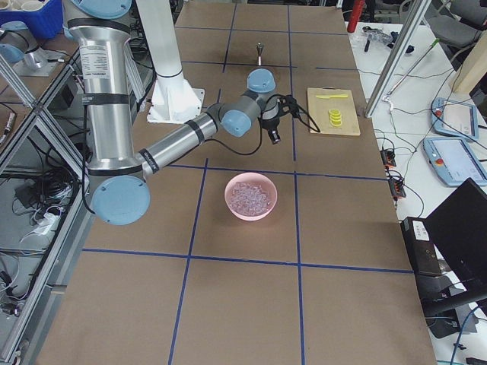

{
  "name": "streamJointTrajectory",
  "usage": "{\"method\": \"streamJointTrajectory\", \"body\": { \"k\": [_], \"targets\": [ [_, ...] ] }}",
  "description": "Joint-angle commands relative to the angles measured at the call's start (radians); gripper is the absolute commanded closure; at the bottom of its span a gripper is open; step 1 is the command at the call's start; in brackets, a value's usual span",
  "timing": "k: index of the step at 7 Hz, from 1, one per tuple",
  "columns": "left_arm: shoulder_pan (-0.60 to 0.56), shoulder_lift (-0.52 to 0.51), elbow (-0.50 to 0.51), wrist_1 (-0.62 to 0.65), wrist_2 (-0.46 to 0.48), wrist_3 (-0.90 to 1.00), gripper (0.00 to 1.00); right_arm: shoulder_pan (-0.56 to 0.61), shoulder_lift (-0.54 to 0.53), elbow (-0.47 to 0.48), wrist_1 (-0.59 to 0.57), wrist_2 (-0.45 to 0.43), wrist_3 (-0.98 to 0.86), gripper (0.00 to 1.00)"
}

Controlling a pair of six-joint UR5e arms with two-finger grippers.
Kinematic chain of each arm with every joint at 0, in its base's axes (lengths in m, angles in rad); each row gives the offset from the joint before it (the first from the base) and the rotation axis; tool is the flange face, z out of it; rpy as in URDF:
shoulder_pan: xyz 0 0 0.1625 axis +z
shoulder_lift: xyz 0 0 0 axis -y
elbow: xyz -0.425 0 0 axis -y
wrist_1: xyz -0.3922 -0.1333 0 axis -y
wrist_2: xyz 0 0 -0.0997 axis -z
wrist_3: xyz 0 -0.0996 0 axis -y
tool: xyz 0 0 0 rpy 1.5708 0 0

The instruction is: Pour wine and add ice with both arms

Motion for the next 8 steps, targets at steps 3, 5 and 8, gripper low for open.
{"method": "streamJointTrajectory", "body": {
  "k": [3,5,8],
  "targets": [
    [0.001,-0.002,-0.001,-0.002,0.0,0.0,0.0,-0.218,0.383,0.026,-0.262,-0.162,0.37,1.0],
    [0.001,-0.003,-0.001,-0.002,-0.001,0.0,0.0,-0.355,0.473,0.007,-0.263,-0.277,0.456,1.0],
    [0.001,-0.003,-0.001,-0.003,-0.001,0.0,0.0,-0.486,0.603,-0.044,-0.358,-0.388,0.565,1.0]
  ]
}}
